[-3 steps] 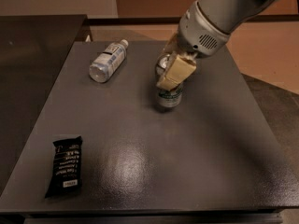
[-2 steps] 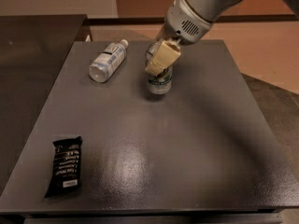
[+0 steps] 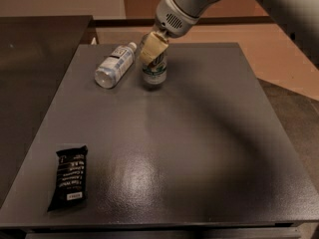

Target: Move 7up can near blue plastic bottle

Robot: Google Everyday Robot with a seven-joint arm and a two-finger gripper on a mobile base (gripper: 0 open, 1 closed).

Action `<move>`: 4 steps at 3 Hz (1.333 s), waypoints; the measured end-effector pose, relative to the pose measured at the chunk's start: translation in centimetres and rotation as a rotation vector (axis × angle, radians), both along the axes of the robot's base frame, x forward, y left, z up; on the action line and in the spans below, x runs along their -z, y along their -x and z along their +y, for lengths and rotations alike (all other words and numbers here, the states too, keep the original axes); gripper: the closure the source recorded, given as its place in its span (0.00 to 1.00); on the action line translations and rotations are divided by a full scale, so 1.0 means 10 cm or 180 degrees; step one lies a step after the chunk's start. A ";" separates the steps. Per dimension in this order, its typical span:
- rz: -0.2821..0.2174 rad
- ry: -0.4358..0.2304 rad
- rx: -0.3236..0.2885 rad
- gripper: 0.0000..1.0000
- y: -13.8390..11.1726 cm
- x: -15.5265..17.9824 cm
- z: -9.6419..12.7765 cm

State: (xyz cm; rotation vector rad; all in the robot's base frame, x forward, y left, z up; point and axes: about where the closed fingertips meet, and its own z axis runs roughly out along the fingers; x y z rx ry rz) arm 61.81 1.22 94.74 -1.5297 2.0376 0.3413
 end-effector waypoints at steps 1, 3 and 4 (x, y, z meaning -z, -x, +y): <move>-0.0069 -0.0013 0.0115 1.00 -0.24 0.09 0.14; -0.0117 0.0039 0.0092 0.59 -0.45 0.24 0.40; -0.0105 0.0042 0.0011 0.36 -0.48 0.33 0.48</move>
Offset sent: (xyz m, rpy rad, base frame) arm 0.0550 0.0427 -0.0227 -0.0084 -0.0629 -0.0582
